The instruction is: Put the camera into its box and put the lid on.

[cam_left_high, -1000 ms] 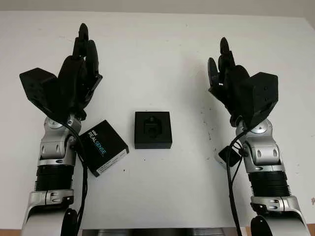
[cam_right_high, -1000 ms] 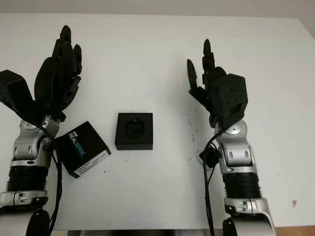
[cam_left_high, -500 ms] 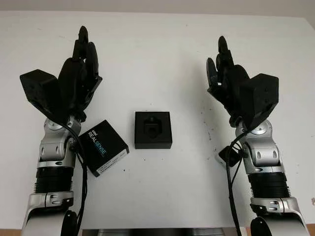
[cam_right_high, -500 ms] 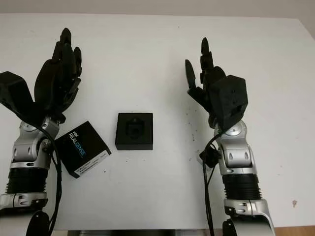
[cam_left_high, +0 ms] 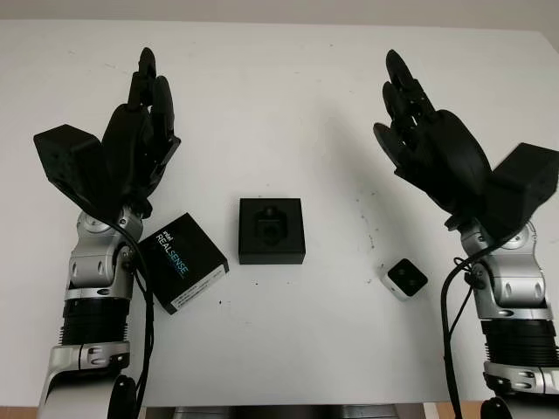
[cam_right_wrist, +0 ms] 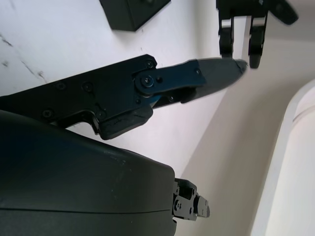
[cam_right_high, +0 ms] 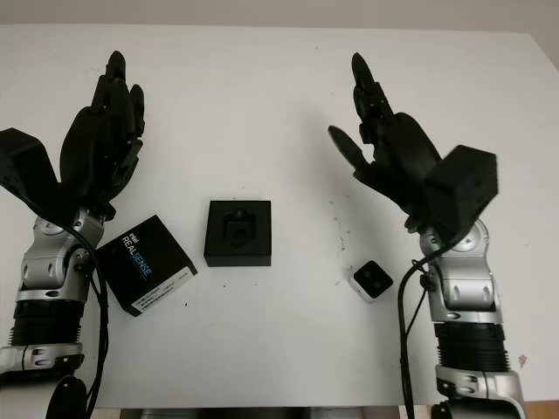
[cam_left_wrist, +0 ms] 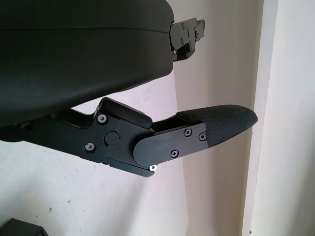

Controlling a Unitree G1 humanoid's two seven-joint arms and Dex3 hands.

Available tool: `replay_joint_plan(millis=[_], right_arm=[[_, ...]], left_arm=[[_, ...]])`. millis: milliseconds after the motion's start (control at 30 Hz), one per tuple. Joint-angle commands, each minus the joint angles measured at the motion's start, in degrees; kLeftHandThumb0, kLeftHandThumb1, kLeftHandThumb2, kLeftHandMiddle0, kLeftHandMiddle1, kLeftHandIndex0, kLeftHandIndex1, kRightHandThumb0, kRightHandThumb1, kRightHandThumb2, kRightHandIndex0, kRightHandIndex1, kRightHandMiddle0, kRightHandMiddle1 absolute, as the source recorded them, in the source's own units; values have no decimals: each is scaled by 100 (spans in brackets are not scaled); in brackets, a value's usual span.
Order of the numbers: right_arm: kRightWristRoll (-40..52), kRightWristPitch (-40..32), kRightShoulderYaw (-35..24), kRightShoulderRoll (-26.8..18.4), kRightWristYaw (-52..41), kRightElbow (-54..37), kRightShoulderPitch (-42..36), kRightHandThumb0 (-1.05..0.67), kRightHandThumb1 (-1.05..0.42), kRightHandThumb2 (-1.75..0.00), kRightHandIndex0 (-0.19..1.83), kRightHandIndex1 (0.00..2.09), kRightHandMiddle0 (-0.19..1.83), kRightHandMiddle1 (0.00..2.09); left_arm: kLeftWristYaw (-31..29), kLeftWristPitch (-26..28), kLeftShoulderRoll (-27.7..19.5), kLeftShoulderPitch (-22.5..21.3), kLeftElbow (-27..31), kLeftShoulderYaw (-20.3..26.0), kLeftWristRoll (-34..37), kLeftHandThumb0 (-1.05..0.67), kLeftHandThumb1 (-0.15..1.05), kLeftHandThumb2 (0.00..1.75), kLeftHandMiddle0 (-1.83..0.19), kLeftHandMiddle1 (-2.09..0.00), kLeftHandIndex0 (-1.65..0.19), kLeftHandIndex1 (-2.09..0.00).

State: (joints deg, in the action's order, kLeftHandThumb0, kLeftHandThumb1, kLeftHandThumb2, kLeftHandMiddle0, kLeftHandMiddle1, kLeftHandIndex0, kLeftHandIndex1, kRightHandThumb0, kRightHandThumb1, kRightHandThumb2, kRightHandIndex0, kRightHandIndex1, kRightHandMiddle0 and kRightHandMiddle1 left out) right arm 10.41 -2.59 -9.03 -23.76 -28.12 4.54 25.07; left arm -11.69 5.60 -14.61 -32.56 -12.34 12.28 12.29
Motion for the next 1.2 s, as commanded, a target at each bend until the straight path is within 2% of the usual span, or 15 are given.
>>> replay_joint_plan(millis=[0, 133, 267, 433, 533, 633, 833, 933, 1167], right_arm=[[145, -97, -108, -244, -212, -44, -115, -75, -90, -3, -11, 5, -4, 10], [99, -102, -86, -744, -690, -211, -227, -68, -85, -3, -6, 8, 1, 12], [-53, 280, -65, -1089, -985, -139, -287, -73, -84, -4, 1, 11, 7, 14], [-84, 355, -41, -1715, -1715, 10, -323, -69, -84, -5, -7, 5, 9, 13], [-67, 382, -156, -1936, -1868, -57, -527, -64, -82, -5, -10, 4, 13, 14], [-223, 560, -219, -2174, -1894, -159, -769, -68, -84, -6, -10, 4, 18, 14], [-257, 356, -363, -2414, -1895, -459, -1194, -66, -84, -5, -10, 5, 28, 16], [-186, 404, -455, -2416, -1943, -459, -1421, -60, -85, -6, -12, 5, 31, 16], [82, -9, -722, -2293, -1878, -914, -2137, -61, -89, -6, -18, 3, 30, 13]], left_arm=[[-15, -51, -30, 11, 1, 24, 23, -83, 105, 68, 19, 0, 19, 0], [14, 0, -29, 36, 46, 40, 24, -84, 105, 67, 19, 0, 19, 0], [14, 12, -42, 46, 43, 47, 18, -84, 105, 67, 19, 0, 19, 0], [-13, 0, -63, 34, -3, 50, 11, -83, 105, 69, 19, 0, 19, 0], [-44, -26, -83, 22, -45, 64, 23, -83, 105, 69, 19, 0, 19, 0], [-77, -10, -113, 5, -61, 74, 28, -83, 105, 68, 19, 0, 19, 0], [-85, 3, -181, -27, -111, 83, 19, -84, 105, 70, 19, 0, 19, 0], [-92, -2, -202, -55, -166, 95, 30, -84, 105, 70, 19, 0, 19, 0], [-85, -76, -230, 16, -98, 123, 18, -82, 105, 71, 19, 0, 19, 0]])
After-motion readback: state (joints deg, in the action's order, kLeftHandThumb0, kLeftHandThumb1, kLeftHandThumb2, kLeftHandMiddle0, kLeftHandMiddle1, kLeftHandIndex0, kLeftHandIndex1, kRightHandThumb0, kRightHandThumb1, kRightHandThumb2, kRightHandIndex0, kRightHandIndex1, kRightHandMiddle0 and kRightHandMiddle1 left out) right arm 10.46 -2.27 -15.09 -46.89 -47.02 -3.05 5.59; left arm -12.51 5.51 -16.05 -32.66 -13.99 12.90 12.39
